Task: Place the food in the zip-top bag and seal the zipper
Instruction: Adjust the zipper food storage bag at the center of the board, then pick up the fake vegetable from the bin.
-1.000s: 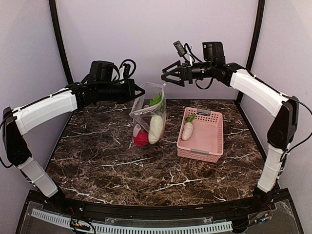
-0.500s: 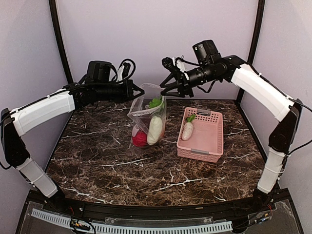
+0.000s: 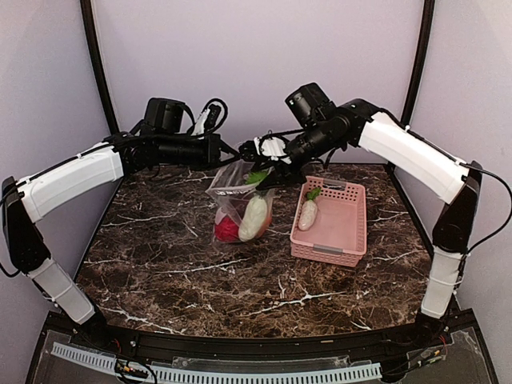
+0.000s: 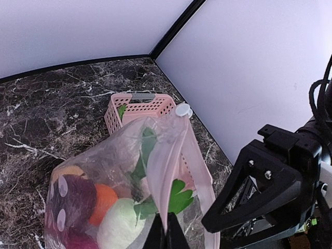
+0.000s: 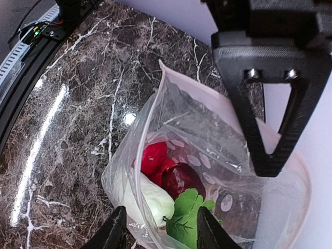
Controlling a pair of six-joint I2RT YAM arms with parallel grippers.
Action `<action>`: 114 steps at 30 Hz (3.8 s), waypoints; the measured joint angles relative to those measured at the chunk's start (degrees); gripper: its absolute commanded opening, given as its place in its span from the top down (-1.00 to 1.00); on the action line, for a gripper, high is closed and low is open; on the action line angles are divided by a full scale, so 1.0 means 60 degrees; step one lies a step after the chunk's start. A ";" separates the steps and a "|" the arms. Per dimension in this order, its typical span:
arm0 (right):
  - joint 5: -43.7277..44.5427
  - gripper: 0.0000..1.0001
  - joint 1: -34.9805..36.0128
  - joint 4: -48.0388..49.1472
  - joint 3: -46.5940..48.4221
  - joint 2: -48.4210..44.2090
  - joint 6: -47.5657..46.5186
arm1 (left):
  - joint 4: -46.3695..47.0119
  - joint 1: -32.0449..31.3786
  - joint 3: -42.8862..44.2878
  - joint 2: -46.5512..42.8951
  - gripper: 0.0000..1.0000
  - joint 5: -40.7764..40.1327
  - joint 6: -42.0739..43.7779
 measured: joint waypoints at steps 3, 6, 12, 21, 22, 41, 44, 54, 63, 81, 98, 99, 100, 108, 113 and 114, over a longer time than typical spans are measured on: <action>0.0302 0.54 0.0058 -0.0339 0.0240 0.0361 -0.0073 | -0.0084 0.0000 0.0098 0.0066 0.98 0.0080 0.0062; 0.0557 0.80 0.0069 -0.0703 0.0532 0.0772 -0.0113 | -0.0248 0.0000 0.0153 0.0084 0.99 0.0091 0.0138; 0.0794 1.00 0.0095 -0.0900 0.1126 0.1005 0.0015 | -0.1002 0.0000 0.0849 0.0419 0.99 0.0033 0.0645; 0.0750 1.00 0.0095 0.0255 0.1231 0.0780 0.0506 | -0.2696 0.0000 0.2976 0.1464 0.99 -0.0812 0.1672; 0.0754 1.00 0.0095 0.0299 0.1228 0.0780 0.0543 | -0.2783 0.0000 0.3122 0.1417 0.99 -0.1038 0.1821; -0.1311 -0.23 -0.1249 0.1118 -0.0051 -0.0641 0.3282 | -0.2696 0.0007 0.1989 0.0816 0.99 -0.1577 0.2248; -0.1596 -0.22 -0.2408 0.2160 -0.1730 -0.1555 0.4743 | -0.2696 0.0007 0.1985 0.0816 0.98 -0.1665 0.2277; -0.0084 -0.16 -0.3840 0.4324 -0.6517 -0.2178 0.8582 | -0.2601 0.0007 0.1942 0.0816 0.99 -0.1752 0.2266; 0.0404 -0.02 -0.4054 0.5308 -0.7377 -0.2127 1.0932 | -0.2561 0.0007 0.1894 0.0816 0.98 -0.1756 0.2204; 0.1231 -0.01 -0.4058 0.4980 -0.6178 0.0335 1.3584 | -0.2710 0.0007 0.1894 0.0747 0.99 -0.2076 0.2211; 0.1763 0.01 -0.4080 0.3836 -0.4331 0.1938 1.4790 | -0.2663 0.0007 0.1530 0.0652 0.98 -0.2029 0.2098; 0.1759 0.01 -0.4091 0.3829 -0.4255 0.1996 1.4834 | -0.2663 0.0007 0.1504 0.0652 0.98 -0.2018 0.2087; 0.1756 0.01 -0.4095 0.3810 -0.4204 0.2040 1.4874 | -0.2659 0.0007 0.1483 0.0652 0.99 -0.1989 0.2062; 0.1504 0.01 -0.4098 0.3708 -0.4131 0.2408 1.5376 | -0.2554 0.0007 0.1432 0.0652 0.99 -0.1876 0.1993; 0.1366 0.05 -0.4098 0.3694 -0.4033 0.2528 1.5504 | -0.2517 0.0007 0.1341 0.0652 0.99 -0.1876 0.1993; 0.1333 0.06 -0.4098 0.3708 -0.4025 0.2557 1.5511 | -0.2510 0.0007 0.1330 0.0652 0.99 -0.1876 0.1993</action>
